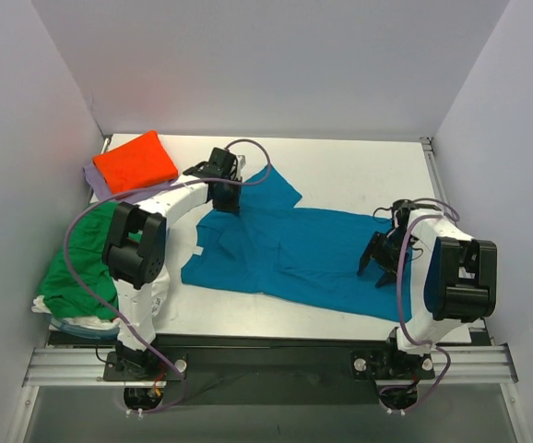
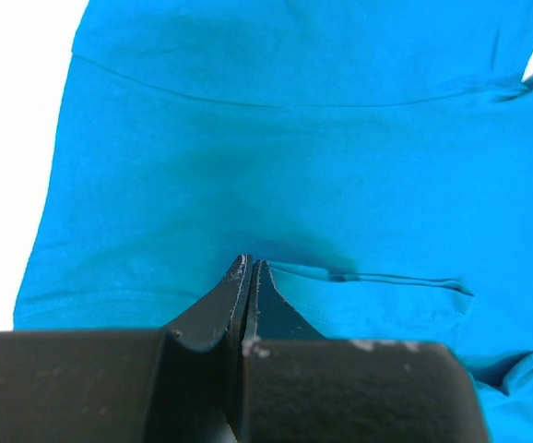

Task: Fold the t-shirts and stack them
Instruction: Fold the flattened tshirt in 1/3 of the way

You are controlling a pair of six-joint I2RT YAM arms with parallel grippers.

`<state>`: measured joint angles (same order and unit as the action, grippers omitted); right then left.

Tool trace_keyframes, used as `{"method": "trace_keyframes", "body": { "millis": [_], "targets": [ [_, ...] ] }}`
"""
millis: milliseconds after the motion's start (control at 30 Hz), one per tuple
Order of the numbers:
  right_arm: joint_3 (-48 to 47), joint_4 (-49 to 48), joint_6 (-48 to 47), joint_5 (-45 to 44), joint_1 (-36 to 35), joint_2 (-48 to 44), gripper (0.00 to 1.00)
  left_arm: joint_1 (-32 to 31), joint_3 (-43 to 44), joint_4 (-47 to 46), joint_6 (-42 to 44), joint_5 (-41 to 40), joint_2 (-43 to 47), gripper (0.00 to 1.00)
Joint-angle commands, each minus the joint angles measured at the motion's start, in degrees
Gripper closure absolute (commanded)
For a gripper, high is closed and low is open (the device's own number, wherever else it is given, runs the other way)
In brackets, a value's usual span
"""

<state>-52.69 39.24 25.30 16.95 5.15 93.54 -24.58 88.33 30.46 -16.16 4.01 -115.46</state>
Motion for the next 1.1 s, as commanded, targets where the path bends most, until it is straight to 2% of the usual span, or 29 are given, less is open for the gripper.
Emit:
{"method": "trace_keyframes", "body": {
  "millis": [0,167,333,533,867,1067],
  "targets": [
    [-2.2,3.2,0.0,-1.3,-0.4,-0.4,0.44,0.4,3.0,-2.3,1.5,2.7,-2.0,1.00],
    [-3.1,3.4,-0.2,-1.1,-0.9,-0.3,0.44,0.4,5.2,-1.3,2.3,3.8,-4.3,1.00],
    [-7.9,2.8,-0.2,-0.4,-4.8,-2.2,0.44,0.4,7.1,0.1,3.5,4.3,-6.6,1.00],
    [-16.8,-2.0,1.8,2.8,-15.2,0.0,0.48,0.8,7.1,-0.1,4.0,4.2,-7.0,1.00],
    [-32.7,-6.5,3.2,6.4,-29.8,16.8,0.55,1.3,8.1,-1.2,3.8,8.0,-7.9,1.00],
    [-37.3,-7.3,3.0,6.3,-32.7,23.3,0.57,1.3,8.6,-0.5,3.3,8.9,-8.9,1.00]
  ]
}}
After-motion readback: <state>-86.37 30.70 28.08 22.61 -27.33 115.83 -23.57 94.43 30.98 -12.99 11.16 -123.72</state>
